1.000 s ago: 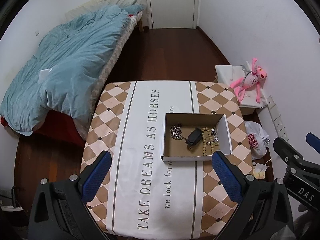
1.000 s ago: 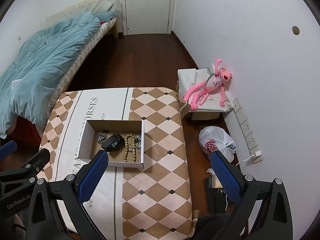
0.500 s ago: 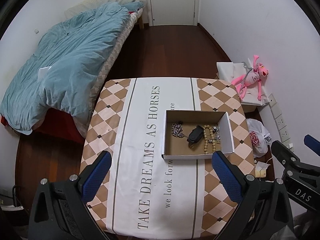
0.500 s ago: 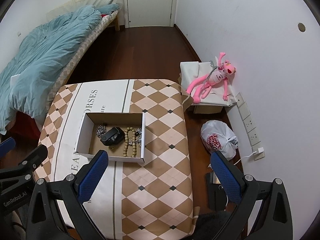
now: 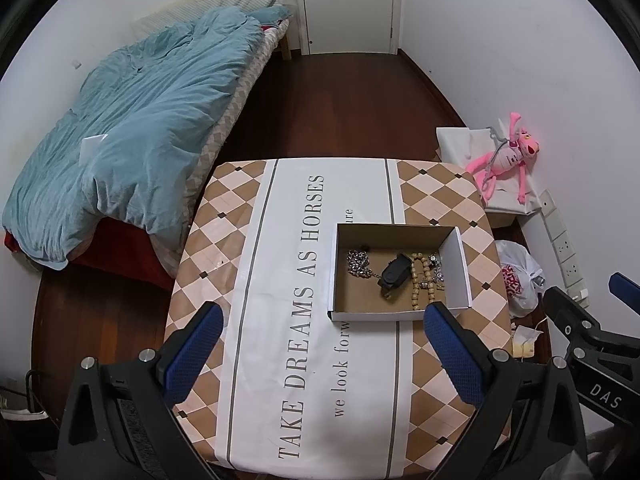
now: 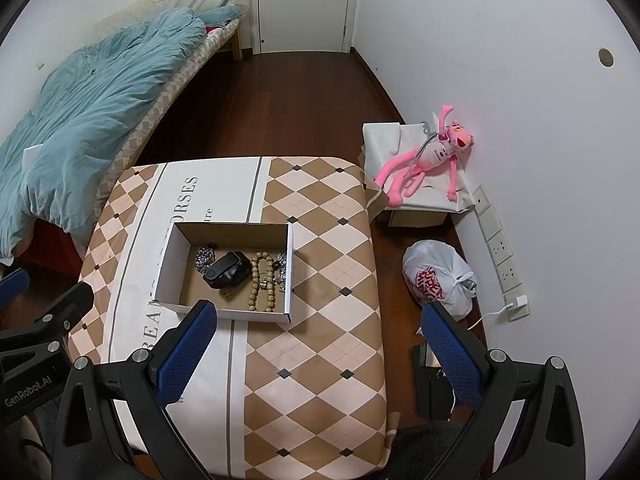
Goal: Organize jewelry
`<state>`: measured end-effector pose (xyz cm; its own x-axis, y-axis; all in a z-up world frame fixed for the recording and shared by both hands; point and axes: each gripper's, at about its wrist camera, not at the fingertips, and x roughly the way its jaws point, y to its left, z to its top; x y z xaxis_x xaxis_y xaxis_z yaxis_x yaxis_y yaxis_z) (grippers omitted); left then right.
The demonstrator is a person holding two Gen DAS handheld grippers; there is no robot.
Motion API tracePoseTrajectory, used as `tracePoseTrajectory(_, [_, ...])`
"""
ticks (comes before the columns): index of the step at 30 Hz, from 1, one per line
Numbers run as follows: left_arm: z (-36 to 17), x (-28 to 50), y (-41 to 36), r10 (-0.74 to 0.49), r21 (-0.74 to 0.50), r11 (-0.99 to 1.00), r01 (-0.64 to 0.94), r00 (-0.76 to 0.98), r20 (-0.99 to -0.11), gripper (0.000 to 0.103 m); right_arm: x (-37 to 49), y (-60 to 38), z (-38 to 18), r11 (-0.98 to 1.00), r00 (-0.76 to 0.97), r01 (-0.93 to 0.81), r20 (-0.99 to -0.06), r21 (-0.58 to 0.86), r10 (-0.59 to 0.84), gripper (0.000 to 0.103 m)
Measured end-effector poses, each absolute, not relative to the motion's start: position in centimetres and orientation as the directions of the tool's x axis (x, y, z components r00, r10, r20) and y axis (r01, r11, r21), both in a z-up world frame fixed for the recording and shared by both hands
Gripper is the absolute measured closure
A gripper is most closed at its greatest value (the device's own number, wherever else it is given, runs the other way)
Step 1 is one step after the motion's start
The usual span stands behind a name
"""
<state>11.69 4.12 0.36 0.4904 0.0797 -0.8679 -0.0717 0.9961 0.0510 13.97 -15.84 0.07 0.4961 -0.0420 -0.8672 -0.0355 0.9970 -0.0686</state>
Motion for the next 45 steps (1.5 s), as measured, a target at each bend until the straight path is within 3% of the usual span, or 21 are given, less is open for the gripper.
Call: tracePoseTrajectory(45, [0.4, 10.7, 4.5, 0.093, 0.060, 0.995, -0.081, 0.504, -0.859, 0.000, 13.7, -14.7, -0.3, 0.996, 0.485, -0.066, -0.874, -0.068, -0.028, 0.000])
